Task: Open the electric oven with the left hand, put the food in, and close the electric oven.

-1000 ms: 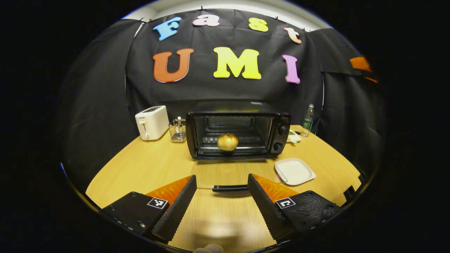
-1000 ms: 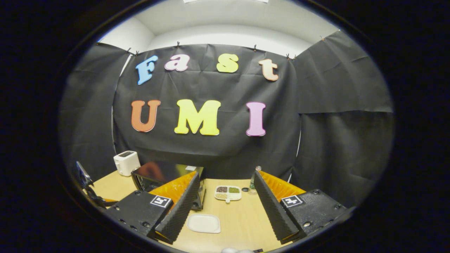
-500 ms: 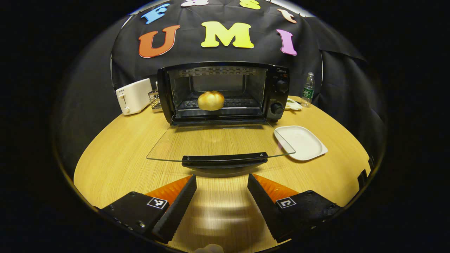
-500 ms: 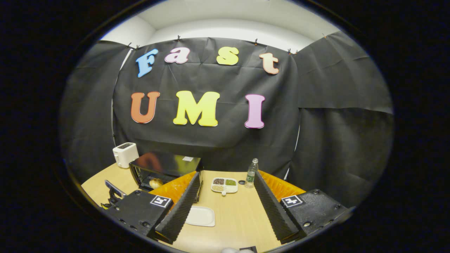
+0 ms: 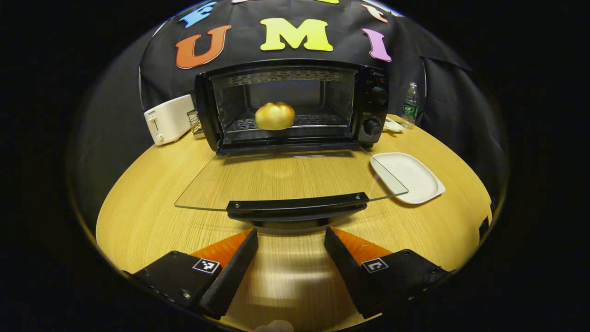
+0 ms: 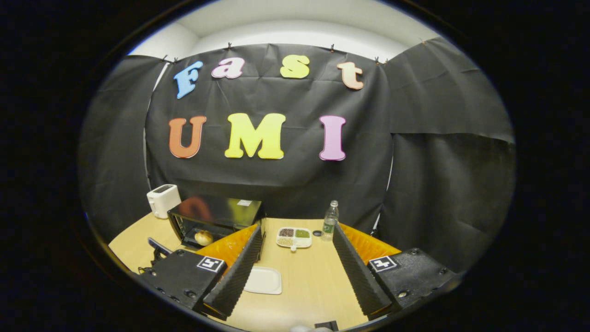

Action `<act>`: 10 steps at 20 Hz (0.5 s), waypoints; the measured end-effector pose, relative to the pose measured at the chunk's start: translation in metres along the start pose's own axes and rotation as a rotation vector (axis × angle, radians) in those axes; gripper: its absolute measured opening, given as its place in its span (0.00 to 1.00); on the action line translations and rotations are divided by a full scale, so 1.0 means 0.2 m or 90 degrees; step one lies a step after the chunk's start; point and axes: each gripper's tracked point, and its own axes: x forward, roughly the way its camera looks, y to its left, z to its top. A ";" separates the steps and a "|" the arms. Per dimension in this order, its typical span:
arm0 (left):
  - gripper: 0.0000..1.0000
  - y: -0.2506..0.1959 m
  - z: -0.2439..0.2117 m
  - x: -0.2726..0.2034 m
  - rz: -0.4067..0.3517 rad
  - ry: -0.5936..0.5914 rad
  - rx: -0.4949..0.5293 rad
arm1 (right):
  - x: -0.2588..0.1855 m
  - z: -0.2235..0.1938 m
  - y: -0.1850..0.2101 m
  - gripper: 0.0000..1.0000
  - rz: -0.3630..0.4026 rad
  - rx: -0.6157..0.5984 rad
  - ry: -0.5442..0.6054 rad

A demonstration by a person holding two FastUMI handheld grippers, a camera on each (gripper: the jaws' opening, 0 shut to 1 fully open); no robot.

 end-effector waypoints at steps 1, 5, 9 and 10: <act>0.96 0.00 0.00 0.00 -0.002 0.001 -0.001 | 0.00 0.00 0.00 0.97 0.000 0.002 0.001; 0.95 0.00 0.04 -0.02 -0.005 -0.009 0.003 | 0.01 0.00 -0.02 0.97 -0.002 0.005 0.002; 0.96 0.01 0.14 -0.06 -0.006 -0.027 -0.010 | 0.01 0.00 -0.01 0.97 0.001 0.009 0.005; 0.96 0.00 0.18 -0.06 -0.006 -0.036 -0.013 | 0.02 0.00 -0.01 0.97 0.001 0.011 0.005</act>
